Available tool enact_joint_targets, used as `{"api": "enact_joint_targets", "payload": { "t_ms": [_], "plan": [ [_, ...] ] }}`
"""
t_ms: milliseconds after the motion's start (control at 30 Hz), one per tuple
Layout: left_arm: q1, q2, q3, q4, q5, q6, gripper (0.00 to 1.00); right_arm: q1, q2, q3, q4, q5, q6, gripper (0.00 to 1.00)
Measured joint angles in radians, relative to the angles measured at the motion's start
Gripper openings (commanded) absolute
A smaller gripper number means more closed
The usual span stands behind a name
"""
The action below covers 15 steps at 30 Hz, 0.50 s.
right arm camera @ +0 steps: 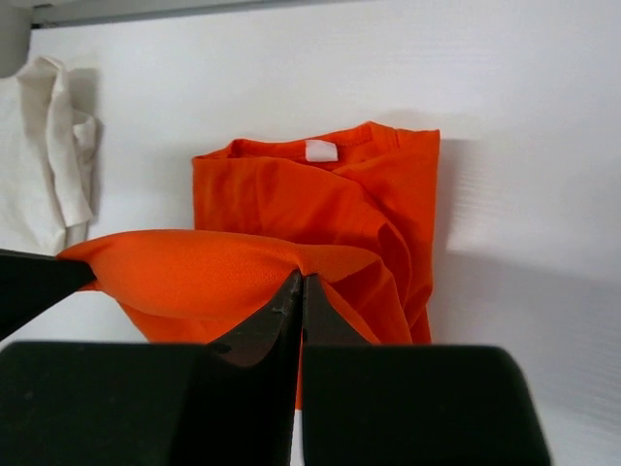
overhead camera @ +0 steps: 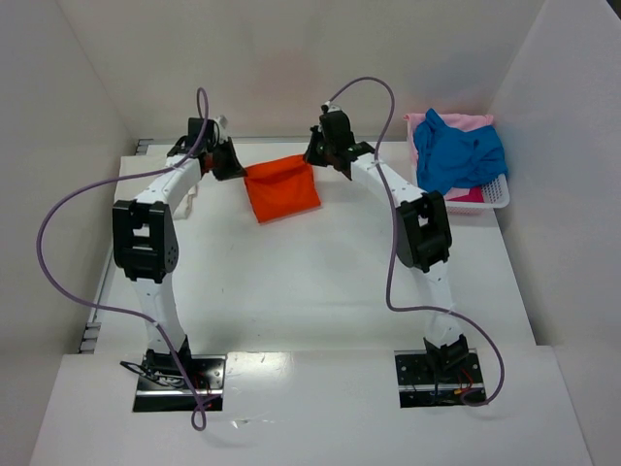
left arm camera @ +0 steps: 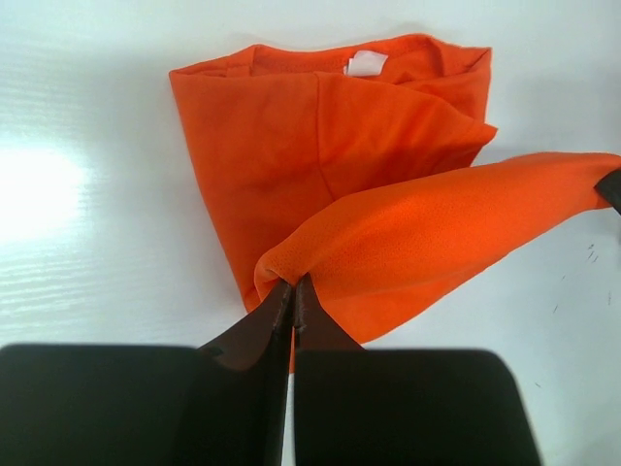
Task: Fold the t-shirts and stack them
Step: Fold the long partially folded tshirt into a neat square
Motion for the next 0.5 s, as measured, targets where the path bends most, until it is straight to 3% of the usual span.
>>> {"api": "enact_joint_targets", "payload": {
  "t_ms": [267,500],
  "plan": [
    [0.0,0.015,0.123,-0.015,-0.001,0.012,0.0,-0.001,-0.011,0.037,0.014,0.016,-0.021,0.0],
    [0.0,0.117,0.219,-0.012,-0.008,0.01,0.0,-0.019,0.027,0.097,0.02,0.027,-0.025,0.0]
  ]
}}
